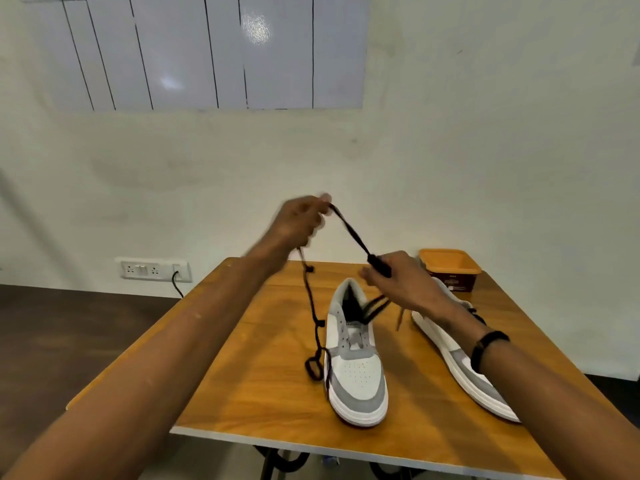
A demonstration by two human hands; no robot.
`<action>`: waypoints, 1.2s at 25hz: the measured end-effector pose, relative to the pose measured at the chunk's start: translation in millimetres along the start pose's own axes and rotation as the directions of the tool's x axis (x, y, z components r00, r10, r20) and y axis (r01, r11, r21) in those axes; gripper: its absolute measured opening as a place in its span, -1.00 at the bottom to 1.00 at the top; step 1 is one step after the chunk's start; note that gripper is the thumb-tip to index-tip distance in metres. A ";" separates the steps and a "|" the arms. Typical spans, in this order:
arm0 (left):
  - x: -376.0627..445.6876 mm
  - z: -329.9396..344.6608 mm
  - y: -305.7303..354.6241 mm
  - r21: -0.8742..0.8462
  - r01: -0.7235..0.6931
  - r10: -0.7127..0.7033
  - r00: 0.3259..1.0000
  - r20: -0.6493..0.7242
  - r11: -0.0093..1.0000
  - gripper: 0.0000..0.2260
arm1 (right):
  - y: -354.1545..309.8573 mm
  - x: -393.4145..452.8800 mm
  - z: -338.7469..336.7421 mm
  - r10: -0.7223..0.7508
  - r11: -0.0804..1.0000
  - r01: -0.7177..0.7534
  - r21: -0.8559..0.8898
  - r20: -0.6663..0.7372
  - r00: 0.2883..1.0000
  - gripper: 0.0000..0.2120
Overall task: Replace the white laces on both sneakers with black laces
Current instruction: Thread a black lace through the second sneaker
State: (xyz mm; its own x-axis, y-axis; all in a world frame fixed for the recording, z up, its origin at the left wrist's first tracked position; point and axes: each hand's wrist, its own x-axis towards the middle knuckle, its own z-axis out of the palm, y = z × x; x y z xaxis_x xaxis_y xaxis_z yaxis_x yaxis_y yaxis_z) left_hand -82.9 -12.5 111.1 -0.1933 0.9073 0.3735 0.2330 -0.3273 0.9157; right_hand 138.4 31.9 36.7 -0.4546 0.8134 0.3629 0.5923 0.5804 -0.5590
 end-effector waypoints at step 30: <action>-28.3 -81.1 -85.8 0.521 0.191 -0.345 0.913 0.217 0.832 -0.63 | 57.2 44.0 -39.4 0.643 0.683 -0.554 0.476 -0.034 0.765 -0.89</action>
State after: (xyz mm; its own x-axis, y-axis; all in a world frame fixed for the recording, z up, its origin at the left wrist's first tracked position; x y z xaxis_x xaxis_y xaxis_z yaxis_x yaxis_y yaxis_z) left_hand -174.8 -31.5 34.0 -0.0504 0.9987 -0.0071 0.6537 0.0383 0.7558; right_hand 178.5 102.4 50.0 0.0560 0.9968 -0.0569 0.3396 -0.0726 -0.9378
